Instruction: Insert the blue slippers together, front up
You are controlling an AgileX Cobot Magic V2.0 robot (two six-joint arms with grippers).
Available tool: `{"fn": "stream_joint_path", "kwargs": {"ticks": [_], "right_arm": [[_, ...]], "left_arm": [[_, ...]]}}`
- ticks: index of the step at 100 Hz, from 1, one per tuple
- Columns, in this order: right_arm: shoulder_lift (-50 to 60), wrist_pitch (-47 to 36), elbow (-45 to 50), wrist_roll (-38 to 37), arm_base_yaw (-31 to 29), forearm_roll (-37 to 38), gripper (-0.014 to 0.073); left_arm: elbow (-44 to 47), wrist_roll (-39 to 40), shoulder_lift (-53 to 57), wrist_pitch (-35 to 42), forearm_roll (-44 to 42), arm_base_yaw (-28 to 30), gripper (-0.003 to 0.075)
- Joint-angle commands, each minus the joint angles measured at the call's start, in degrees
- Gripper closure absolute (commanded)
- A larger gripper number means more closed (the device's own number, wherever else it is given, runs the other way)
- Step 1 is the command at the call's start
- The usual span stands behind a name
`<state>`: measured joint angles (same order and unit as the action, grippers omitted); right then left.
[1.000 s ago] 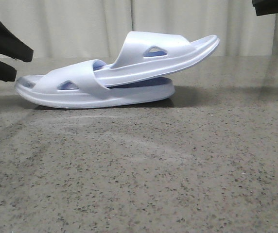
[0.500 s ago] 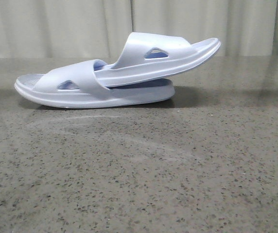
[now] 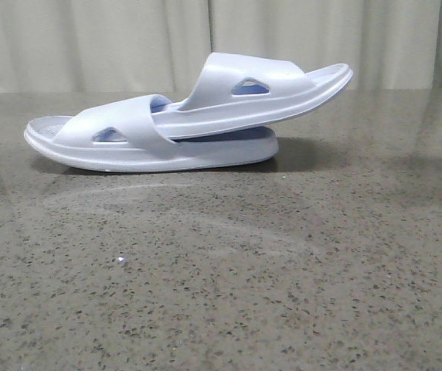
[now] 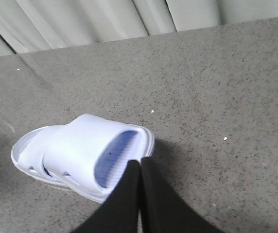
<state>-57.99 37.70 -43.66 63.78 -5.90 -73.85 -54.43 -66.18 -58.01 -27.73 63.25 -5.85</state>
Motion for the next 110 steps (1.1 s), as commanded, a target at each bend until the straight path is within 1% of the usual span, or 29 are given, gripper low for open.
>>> {"fn": "stream_joint_path", "kwargs": {"ticks": [1, 10, 15, 30, 36, 46, 59, 69, 79, 82, 90, 110], "right_arm": [[3.5, -5.5, -0.1, 0.8, 3.2, 1.3, 0.0678], [5.5, -6.1, 0.7, 0.8, 6.4, 7.8, 0.0678], [6.7, -6.0, 1.2, 0.8, 7.8, 9.6, 0.0678], [9.8, -7.7, 4.1, 0.8, 10.1, 9.6, 0.0678], [11.5, -9.2, 6.0, 0.8, 10.2, 9.6, 0.0678], [15.1, -12.2, 10.9, 0.8, 10.2, 9.5, 0.0678], [20.6, -16.6, 17.6, 0.8, 10.2, 7.1, 0.0678], [24.9, -18.4, 22.3, 0.8, 10.2, 7.1, 0.0678], [27.5, -19.4, 25.0, 0.8, 10.2, 6.0, 0.0678], [27.8, -19.7, 25.2, 0.8, 10.2, 4.7, 0.0678], [28.1, -19.6, 25.4, 0.8, 10.2, 4.5, 0.0679], [27.9, -15.5, 25.5, 0.8, 10.2, 4.5, 0.0679]], "left_arm": [[1.4, 0.0, 3.9, 8.9, 0.2, -3.4, 0.0705], [5.0, 0.0, 7.1, 12.0, -2.3, -5.2, 0.0705], [7.1, 0.0, 8.6, 12.9, -2.7, -5.3, 0.0705], [13.8, 0.0, 13.9, 15.1, -3.0, -5.3, 0.0705], [16.9, 0.0, 16.6, 16.6, -1.4, -5.3, 0.0705], [22.0, 0.0, 20.9, 19.2, 2.5, -5.3, 0.0705], [27.6, 0.0, 25.7, 19.9, 4.2, -5.3, 0.0705], [30.8, 0.0, 28.3, 20.0, 5.3, -5.3, 0.0705], [32.8, 0.0, 29.6, 21.1, 6.1, -5.3, 0.0705], [33.1, 0.0, 29.9, 21.6, 6.7, -5.3, 0.0705], [33.1, 0.0, 29.8, 21.9, 8.2, -5.3, 0.0705], [33.1, 0.0, 29.8, 21.4, 8.6, -5.3, 0.0705]]}}
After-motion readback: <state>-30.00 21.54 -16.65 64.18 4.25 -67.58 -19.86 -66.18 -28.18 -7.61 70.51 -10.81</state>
